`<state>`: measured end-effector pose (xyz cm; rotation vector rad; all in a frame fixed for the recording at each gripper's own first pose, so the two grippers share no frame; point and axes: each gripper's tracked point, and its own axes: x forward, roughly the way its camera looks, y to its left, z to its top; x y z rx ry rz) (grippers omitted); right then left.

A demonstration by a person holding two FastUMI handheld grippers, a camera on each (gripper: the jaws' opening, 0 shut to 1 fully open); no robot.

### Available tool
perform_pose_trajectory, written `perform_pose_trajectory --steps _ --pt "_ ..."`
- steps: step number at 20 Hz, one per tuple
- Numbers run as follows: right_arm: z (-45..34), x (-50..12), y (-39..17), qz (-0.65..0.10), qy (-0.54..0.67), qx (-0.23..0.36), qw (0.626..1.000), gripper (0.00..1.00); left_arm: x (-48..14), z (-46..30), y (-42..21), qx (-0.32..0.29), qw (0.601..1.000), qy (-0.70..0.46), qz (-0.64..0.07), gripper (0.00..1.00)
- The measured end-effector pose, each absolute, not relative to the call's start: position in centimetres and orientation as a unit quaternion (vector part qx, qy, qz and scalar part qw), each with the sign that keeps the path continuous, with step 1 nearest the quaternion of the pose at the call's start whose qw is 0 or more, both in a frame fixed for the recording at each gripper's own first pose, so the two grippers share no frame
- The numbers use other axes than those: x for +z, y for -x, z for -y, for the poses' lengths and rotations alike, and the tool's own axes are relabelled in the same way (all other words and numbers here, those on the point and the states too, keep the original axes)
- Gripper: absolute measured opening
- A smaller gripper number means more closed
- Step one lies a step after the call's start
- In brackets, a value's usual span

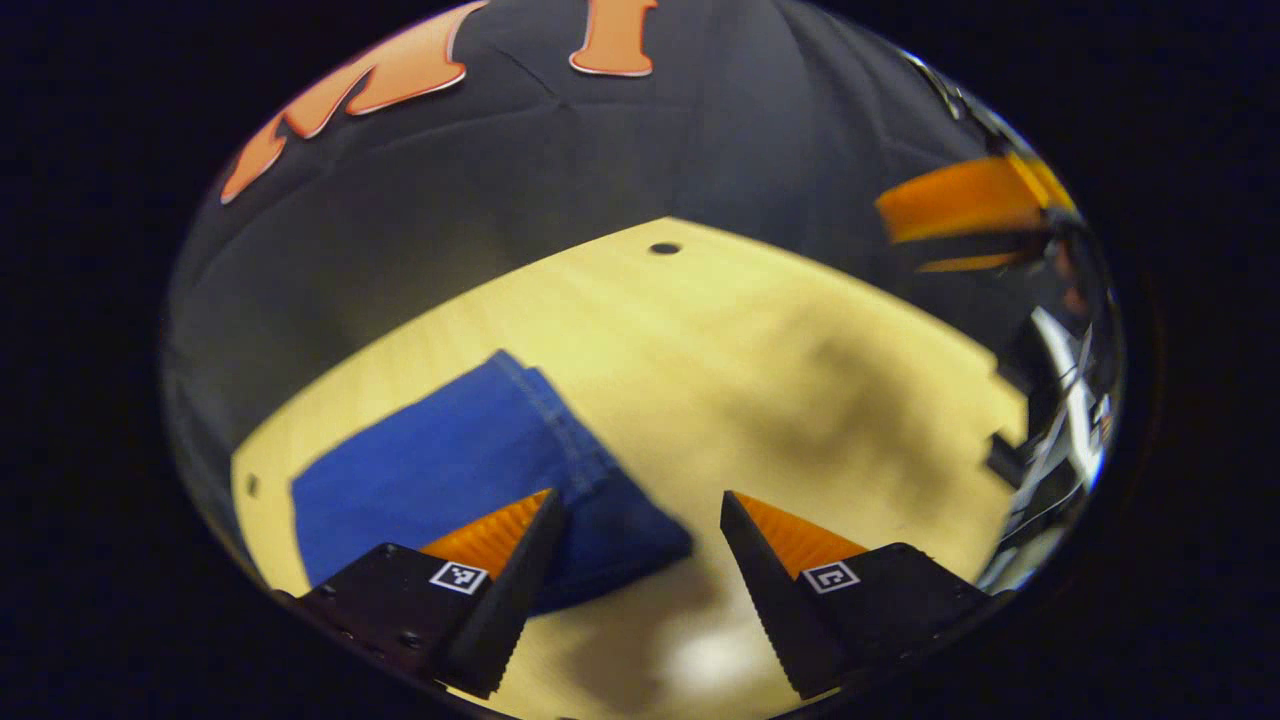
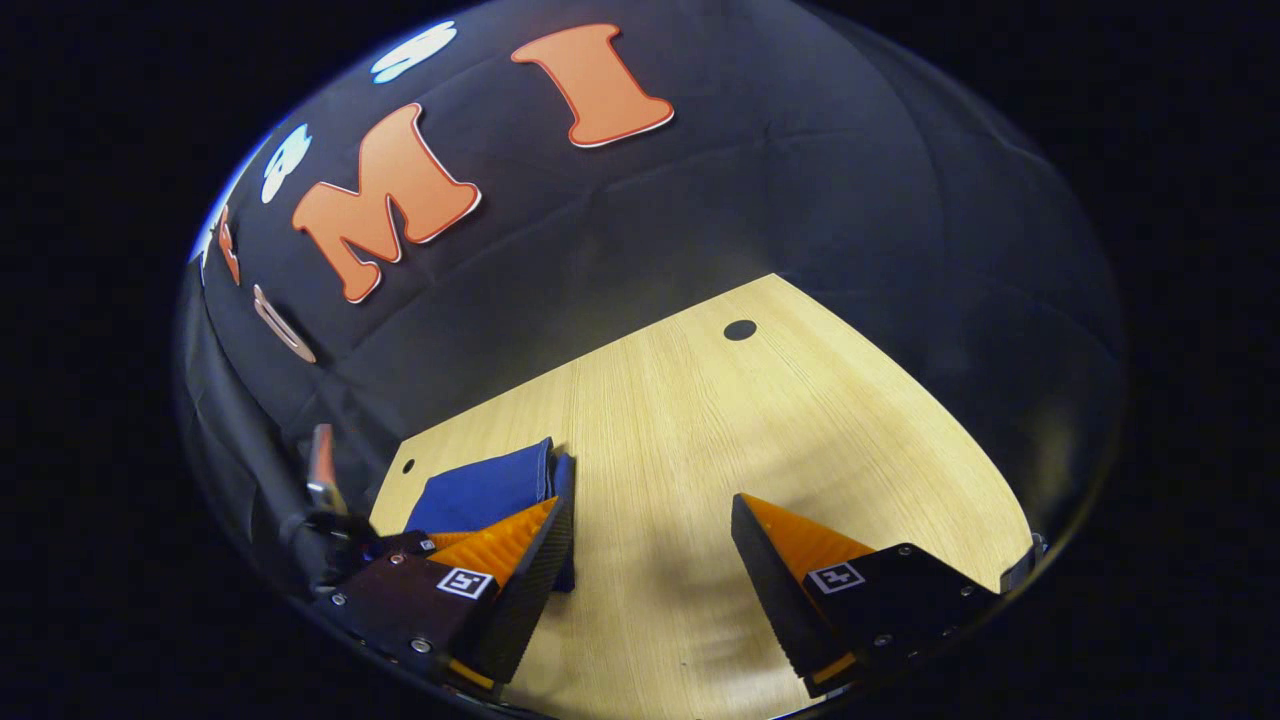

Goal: Grasp the waist and the cuffs of the jeans and fold them to make the two legs overlap; first hold the waist and fold one-third of the jeans toward the cuffs, then hold the cuffs and fold the remaining one-third in the same direction to finish folding.

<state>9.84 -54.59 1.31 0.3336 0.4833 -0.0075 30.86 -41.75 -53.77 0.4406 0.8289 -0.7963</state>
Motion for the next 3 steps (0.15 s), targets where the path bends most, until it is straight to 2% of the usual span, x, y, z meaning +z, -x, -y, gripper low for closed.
perform_pose_trajectory --steps 3 --pt "52.6 2.4 -9.6 -0.224 -0.175 0.018 0.959 0.99 -48.1 42.9 -29.9 -0.402 0.837 -0.12 -0.352 0.99"
